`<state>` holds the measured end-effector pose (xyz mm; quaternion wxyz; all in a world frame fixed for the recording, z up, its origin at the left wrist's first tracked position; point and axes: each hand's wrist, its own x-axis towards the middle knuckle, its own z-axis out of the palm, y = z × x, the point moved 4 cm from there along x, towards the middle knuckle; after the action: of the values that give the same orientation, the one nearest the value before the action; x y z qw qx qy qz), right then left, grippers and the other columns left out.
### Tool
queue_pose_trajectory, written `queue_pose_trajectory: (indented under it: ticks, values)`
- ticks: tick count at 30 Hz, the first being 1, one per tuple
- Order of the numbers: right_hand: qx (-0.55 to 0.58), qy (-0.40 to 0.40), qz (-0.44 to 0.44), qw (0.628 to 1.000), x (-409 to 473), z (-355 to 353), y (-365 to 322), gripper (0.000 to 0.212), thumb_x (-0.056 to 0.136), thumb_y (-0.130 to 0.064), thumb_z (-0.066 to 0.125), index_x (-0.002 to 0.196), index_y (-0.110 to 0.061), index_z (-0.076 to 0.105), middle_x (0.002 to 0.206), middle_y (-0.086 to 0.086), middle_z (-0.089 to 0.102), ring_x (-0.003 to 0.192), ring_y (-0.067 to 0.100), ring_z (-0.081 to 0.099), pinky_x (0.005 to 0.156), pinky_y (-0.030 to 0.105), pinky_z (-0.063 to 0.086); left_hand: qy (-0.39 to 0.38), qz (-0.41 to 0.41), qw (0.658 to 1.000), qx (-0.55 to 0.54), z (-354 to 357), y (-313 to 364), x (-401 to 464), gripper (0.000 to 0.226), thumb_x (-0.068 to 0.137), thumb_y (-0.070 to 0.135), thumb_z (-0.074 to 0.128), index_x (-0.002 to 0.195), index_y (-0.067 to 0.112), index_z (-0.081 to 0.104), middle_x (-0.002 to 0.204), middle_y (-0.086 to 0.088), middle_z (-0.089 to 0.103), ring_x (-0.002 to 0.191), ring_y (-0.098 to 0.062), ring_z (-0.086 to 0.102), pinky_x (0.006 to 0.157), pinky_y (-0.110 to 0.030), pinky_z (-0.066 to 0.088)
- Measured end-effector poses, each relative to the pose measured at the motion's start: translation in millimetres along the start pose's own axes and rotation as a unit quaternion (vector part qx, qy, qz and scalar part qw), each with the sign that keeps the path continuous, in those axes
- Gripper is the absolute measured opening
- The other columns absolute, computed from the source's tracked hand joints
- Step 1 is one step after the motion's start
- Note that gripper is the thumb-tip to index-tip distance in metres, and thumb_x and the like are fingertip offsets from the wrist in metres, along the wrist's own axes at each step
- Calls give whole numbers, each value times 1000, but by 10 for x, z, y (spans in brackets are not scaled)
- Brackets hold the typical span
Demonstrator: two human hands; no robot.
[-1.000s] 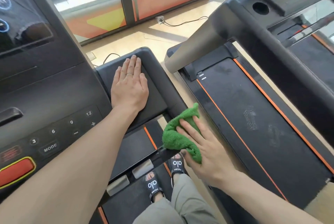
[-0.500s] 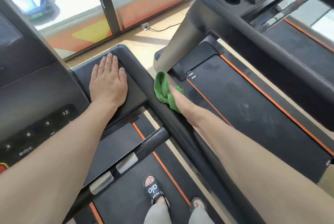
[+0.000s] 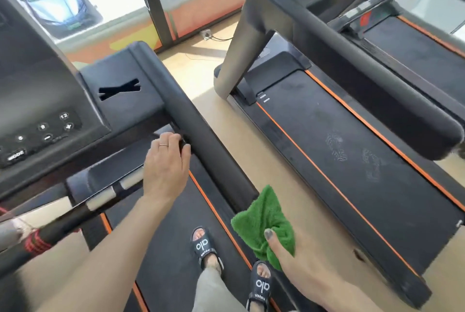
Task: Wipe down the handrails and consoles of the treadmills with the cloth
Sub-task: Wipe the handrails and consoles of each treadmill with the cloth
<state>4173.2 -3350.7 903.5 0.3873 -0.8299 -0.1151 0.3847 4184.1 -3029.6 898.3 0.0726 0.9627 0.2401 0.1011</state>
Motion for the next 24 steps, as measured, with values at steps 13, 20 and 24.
queue_pose_trajectory:
  ticks: [13,20,24]
  values:
    - [-254,27,-188,948,903,286,-934,78,98,-55,44,159,-42,-1,167,-7,4,146,25,31,104,42,41,-86,-102,991,7,61,21,135,44,108,41,17,107,14,53,109,-13,65,106,-39,61,83,-49,46]
    - [-490,2,-322,810,120,252,-182,97,69,-46,65,157,-20,34,168,15,1,150,51,9,113,59,37,-149,-104,983,-22,34,17,144,31,108,33,13,100,22,41,96,0,46,109,-36,57,79,-43,41]
    - [-595,-27,-365,715,489,447,-646,79,75,-44,58,144,-6,53,168,14,11,152,47,-3,122,60,10,-161,-124,978,-43,-28,53,139,34,110,34,16,104,20,46,113,-10,57,115,-36,56,88,-45,41]
